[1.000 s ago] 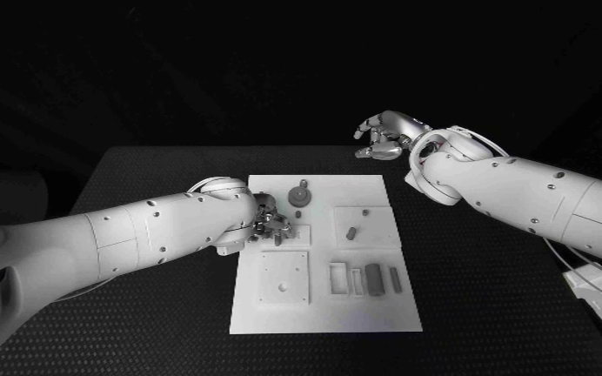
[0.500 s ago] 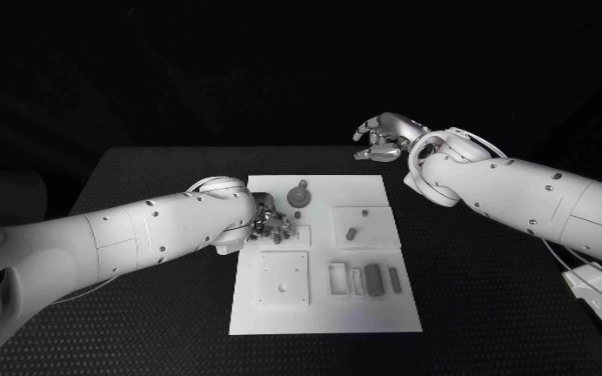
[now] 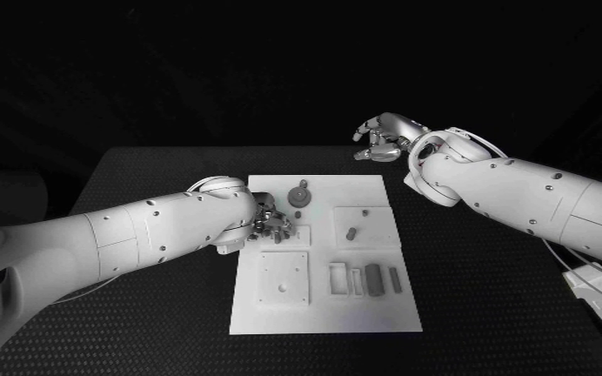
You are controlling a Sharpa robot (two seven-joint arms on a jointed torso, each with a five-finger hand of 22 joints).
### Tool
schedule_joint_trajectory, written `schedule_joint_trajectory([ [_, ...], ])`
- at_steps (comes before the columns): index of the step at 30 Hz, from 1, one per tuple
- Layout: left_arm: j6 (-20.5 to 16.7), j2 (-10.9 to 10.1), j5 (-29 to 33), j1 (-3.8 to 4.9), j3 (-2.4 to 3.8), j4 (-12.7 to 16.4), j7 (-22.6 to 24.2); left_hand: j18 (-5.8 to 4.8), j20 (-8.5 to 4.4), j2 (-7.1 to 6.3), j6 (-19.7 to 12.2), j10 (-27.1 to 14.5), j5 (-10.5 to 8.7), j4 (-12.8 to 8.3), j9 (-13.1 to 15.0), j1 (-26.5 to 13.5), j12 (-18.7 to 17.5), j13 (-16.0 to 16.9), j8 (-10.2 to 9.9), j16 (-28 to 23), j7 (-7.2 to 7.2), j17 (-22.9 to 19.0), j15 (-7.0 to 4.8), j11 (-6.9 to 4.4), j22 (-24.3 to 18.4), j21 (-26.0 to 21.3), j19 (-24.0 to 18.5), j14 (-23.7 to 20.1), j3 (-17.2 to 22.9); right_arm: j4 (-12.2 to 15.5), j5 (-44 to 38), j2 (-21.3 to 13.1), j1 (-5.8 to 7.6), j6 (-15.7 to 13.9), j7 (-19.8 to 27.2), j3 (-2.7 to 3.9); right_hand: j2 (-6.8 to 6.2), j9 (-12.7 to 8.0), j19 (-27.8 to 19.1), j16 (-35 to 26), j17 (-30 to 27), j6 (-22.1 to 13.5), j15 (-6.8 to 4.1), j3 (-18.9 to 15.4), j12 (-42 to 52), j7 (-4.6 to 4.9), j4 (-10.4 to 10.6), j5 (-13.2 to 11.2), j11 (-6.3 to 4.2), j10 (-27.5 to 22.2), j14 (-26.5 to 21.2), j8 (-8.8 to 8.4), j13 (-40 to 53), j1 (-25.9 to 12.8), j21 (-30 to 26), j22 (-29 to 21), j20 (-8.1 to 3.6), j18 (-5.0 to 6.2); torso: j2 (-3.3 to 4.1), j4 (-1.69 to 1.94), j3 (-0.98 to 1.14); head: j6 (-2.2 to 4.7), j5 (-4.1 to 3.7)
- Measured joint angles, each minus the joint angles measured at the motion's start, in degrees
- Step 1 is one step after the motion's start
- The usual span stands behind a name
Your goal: Assemble the parts on the task board
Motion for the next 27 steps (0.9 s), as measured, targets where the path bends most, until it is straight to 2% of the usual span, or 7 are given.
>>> schedule_joint_trajectory([
  [4,-0.1,-0.1,0.1,-0.02,0.19,0.0,0.0,0.0,0.0,0.84,-0.1,0.0,0.0,-1.2,0.0,0.8,0.0,-0.1,-0.2,0.0,-0.06,-0.1,0.01,0.0,0.0,0.0,0.0,0.0,0.3,0.0,0.0,0.0,-0.01,0.1,0.0,0.0,0.0,0.0,0.0,0.0,0.0,0.0,0.0,0.0,0.0,0.0,0.0,0.0,0.0,0.0,0.0,0.0,0.0,0.0,0.0,0.0,0.0,0.0,-0.01,0.0,-0.01,0.02,0.01],
  [9,-0.1,-0.2,0.2,-0.03,1.08,0.2,-0.1,0.0,0.09,1.36,0.0,0.0,0.0,-2.5,0.0,2.4,0.0,-0.2,-0.2,0.0,-0.08,-0.3,0.01,0.0,0.0,0.0,-0.1,0.0,0.9,-0.1,0.0,0.0,-0.01,0.1,0.0,0.0,0.0,0.0,0.0,0.0,0.0,0.0,0.0,0.0,0.0,0.0,0.0,0.0,0.0,0.0,0.0,0.0,0.0,0.0,0.0,0.0,0.0,-0.01,-0.02,0.01,-0.02,0.05,0.01],
  [12,-0.1,-0.2,0.3,-0.02,1.3,0.4,-0.1,0.0,0.09,1.68,0.0,0.0,0.0,-2.5,0.0,2.7,0.0,-0.2,-0.2,0.0,-0.09,-0.3,0.02,0.0,0.0,0.0,-0.1,0.0,1.0,-0.1,0.0,-0.1,-0.01,0.2,0.0,0.0,0.0,0.0,0.0,0.0,0.0,0.0,0.0,0.0,0.0,0.01,0.0,0.0,0.0,0.0,0.0,0.0,0.0,0.0,0.0,0.0,0.0,-0.01,-0.02,0.01,-0.03,0.08,0.01],
  [16,-0.2,-0.2,0.4,-0.02,1.53,0.4,-0.1,-0.01,0.09,1.45,0.0,0.0,0.0,-2.5,0.0,3.0,0.0,-0.3,-0.2,0.0,-0.11,-0.4,0.02,0.0,0.0,0.0,-0.1,0.0,1.0,-0.1,0.0,0.0,-0.02,0.2,0.0,0.0,0.0,0.0,0.0,0.0,0.0,0.0,0.0,0.0,0.0,0.01,0.0,0.0,0.0,0.0,0.0,0.0,0.0,0.0,0.0,0.0,0.0,-0.01,-0.02,0.01,-0.03,0.09,0.01],
  [23,-0.1,-0.2,0.6,-0.03,1.56,0.4,-0.1,0.0,0.1,1.11,0.0,0.0,0.0,-2.6,0.0,3.3,0.0,-0.3,-0.4,0.0,-0.14,-0.4,0.02,0.0,0.0,0.0,-0.1,0.0,1.0,-0.1,0.0,0.0,-0.04,0.3,0.0,0.0,0.0,0.0,0.0,0.0,0.0,-0.1,0.0,0.0,0.0,0.07,0.0,0.0,0.0,0.0,0.0,0.0,0.0,0.0,0.0,0.0,0.0,-0.02,-0.02,0.01,-0.03,0.08,0.01],
  [27,0.0,-0.3,0.7,-0.03,1.57,0.4,-0.2,-0.01,0.1,0.46,-0.1,0.0,0.67,-3.3,0.0,5.9,0.0,-0.4,-0.7,0.0,-0.04,-0.6,0.04,0.0,0.0,0.0,-0.1,0.0,1.5,-0.1,0.0,-0.1,-0.04,0.3,0.0,0.0,0.0,0.0,0.0,0.0,0.0,-0.1,0.0,0.0,0.0,0.07,0.0,0.0,0.0,0.0,0.0,0.0,0.0,0.0,0.0,0.0,0.0,-0.03,-0.02,0.01,-0.03,0.04,0.01],
])
